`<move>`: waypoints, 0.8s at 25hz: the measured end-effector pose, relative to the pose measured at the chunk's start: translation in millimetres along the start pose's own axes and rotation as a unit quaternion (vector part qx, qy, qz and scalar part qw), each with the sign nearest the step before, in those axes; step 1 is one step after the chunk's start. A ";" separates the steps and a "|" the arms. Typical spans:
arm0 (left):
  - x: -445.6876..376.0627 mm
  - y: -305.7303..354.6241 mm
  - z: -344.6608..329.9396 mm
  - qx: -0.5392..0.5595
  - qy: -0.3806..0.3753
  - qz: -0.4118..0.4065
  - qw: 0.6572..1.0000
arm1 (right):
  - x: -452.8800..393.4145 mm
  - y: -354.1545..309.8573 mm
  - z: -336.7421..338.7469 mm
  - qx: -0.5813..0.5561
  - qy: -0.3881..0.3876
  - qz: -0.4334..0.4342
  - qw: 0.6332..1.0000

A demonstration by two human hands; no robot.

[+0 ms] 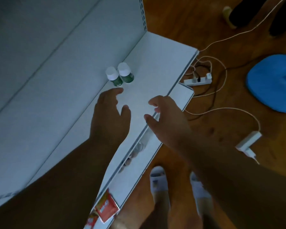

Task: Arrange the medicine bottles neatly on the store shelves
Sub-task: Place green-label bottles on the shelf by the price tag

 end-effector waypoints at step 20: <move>-68.7 -70.6 -87.7 -0.019 0.036 0.078 0.996 | -183.3 52.0 -82.4 -0.234 -0.062 0.007 0.970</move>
Point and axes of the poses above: each hand's wrist, its own x-axis away from the middle knuckle, its own z-axis out of the back of the hand, y = z × x, the point moved 4 cm from there along -x, towards the middle knuckle, and after that the axes turned 4 degrees about -z, right-handed, at the moved point
